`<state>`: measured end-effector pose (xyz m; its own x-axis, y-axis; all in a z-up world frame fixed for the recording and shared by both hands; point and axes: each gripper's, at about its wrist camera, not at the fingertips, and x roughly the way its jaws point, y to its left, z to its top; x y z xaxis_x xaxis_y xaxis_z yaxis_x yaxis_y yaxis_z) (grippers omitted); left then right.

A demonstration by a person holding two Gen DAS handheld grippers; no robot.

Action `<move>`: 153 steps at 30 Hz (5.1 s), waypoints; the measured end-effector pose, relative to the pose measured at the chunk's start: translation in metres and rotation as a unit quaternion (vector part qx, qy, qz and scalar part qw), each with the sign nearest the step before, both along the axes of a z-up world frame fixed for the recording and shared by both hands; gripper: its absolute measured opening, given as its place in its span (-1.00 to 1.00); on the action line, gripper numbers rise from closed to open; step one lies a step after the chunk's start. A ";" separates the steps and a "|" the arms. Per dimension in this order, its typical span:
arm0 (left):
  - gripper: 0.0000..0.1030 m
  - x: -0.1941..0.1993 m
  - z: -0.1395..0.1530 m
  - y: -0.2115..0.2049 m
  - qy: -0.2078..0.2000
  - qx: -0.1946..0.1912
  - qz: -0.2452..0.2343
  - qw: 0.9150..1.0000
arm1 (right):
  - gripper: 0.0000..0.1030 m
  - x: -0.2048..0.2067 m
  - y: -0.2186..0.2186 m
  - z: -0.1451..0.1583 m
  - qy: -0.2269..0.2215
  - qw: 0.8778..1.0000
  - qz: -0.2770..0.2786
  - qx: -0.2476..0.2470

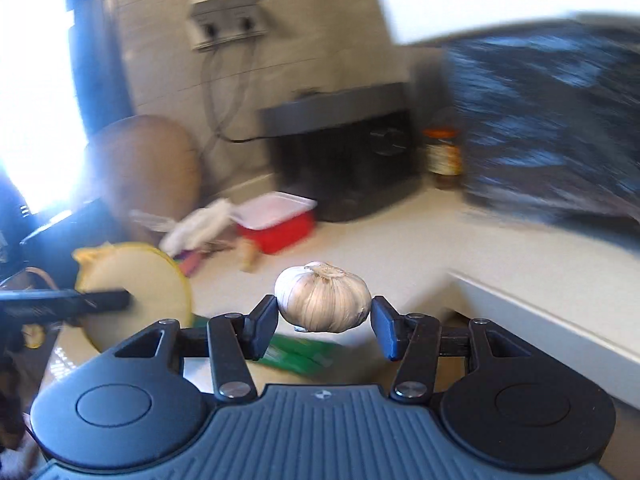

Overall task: Collect trash
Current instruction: 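Carry the mesh lid and garlic bulb down over the green-bagged bin, then open the left tool to drop the lid while the right tool releases the garlic, then raise both tools back up to the counter, then move the left tool to the ginger root while the right tool approaches the wide green wrapper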

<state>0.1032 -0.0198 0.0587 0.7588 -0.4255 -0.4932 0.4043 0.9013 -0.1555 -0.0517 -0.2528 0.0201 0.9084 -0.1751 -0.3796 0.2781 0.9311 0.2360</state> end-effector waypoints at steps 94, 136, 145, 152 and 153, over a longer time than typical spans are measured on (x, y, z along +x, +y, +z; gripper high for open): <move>-0.56 0.055 -0.046 0.115 0.126 -0.151 0.110 0.974 | 0.45 0.128 0.039 0.019 0.061 0.991 0.114 0.017; -0.56 0.076 -0.054 0.104 0.092 -0.108 0.102 0.985 | 0.31 0.188 0.074 -0.007 0.178 0.964 0.180 -0.078; -0.56 0.102 -0.036 0.104 0.062 -0.076 0.136 0.986 | 0.31 0.158 0.054 -0.036 0.176 0.962 0.193 -0.074; -0.55 0.128 -0.047 0.083 0.060 0.041 0.170 0.983 | 0.33 0.143 0.043 -0.040 0.155 0.967 0.195 -0.050; -0.55 0.131 -0.050 0.083 0.063 0.047 0.179 0.981 | 0.33 0.142 0.041 -0.041 0.153 0.968 0.194 -0.046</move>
<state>0.2341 0.0632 0.0089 0.7819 -0.0908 -0.6167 0.0417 0.9947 -0.0936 0.0903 -0.2122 -0.0205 0.7602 0.1108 -0.6402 -0.0535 0.9927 0.1082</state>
